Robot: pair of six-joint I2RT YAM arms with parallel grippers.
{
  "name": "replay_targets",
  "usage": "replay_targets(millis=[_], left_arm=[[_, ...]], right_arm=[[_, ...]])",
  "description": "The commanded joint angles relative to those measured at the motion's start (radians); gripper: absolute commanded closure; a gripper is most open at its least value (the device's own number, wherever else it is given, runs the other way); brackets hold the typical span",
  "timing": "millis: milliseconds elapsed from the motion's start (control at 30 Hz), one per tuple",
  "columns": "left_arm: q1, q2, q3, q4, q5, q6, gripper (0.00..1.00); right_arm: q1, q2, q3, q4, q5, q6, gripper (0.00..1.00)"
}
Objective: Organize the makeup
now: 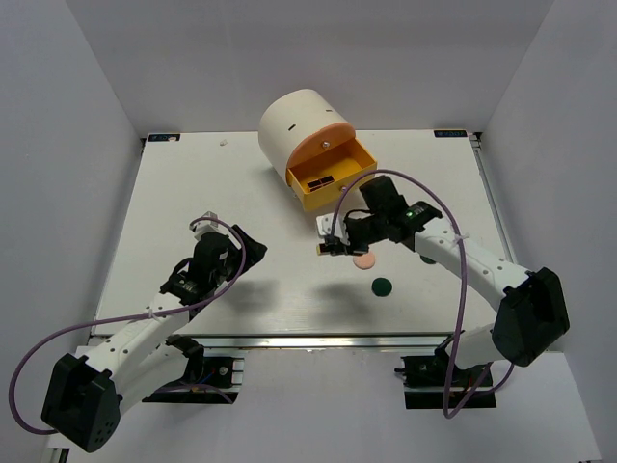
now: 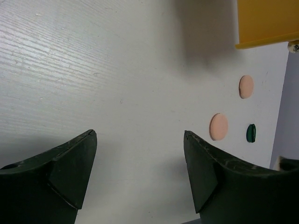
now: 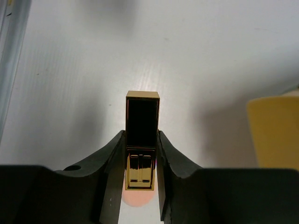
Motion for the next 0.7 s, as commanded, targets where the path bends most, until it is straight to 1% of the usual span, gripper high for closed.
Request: replay_targets(millis=[0, 167, 367, 667], left_arm=[[0.008, -0.015, -0.010, 0.017, 0.004, -0.002, 0.16], [0.009, -0.012, -0.010, 0.018, 0.007, -0.002, 0.16], [0.011, -0.015, -0.008, 0.018, 0.007, -0.002, 0.16], [0.012, -0.018, -0.013, 0.028, 0.012, -0.005, 0.16]], right_arm=[[-0.051, -0.023, 0.084, -0.003, -0.057, 0.043, 1.00], [-0.144, -0.010, 0.167, 0.084, -0.065, 0.069, 1.00], [-0.222, 0.031, 0.236, 0.166, -0.044, 0.065, 1.00], [-0.256, 0.163, 0.349, 0.239, 0.018, 0.054, 1.00]])
